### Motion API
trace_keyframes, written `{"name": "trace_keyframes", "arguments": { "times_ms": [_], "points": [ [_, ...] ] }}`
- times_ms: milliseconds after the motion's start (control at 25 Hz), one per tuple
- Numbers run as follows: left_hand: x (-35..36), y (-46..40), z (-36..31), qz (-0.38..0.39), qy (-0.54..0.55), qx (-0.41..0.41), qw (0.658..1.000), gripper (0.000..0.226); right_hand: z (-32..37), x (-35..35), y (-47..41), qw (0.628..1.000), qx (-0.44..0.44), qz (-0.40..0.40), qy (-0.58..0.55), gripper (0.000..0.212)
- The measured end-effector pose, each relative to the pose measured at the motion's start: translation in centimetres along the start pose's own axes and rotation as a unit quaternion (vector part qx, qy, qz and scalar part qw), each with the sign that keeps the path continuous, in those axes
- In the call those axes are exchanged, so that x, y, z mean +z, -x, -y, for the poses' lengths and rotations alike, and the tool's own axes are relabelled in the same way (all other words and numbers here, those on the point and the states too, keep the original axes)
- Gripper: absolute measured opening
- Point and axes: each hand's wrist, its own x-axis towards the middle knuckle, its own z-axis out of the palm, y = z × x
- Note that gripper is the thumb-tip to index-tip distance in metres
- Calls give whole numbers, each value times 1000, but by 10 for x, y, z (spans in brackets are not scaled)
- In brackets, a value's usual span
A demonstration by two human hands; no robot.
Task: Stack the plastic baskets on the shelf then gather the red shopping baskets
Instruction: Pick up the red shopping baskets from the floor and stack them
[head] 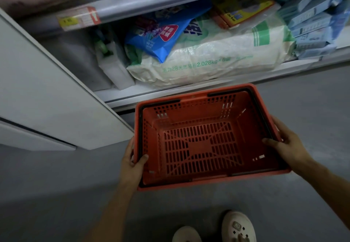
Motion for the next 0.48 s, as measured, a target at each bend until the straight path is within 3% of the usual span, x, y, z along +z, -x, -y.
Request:
{"name": "trace_keyframes", "arguments": {
  "times_ms": [280, 480],
  "points": [
    [-23, 46, -51, -9, -25, -18, 999, 68, 37, -23, 52, 999, 32, -24, 10, 75],
    [-50, 97, -135, -5, -21, -12, 1000, 67, 118, -59, 108, 999, 12, -23, 23, 73]
  ]
}}
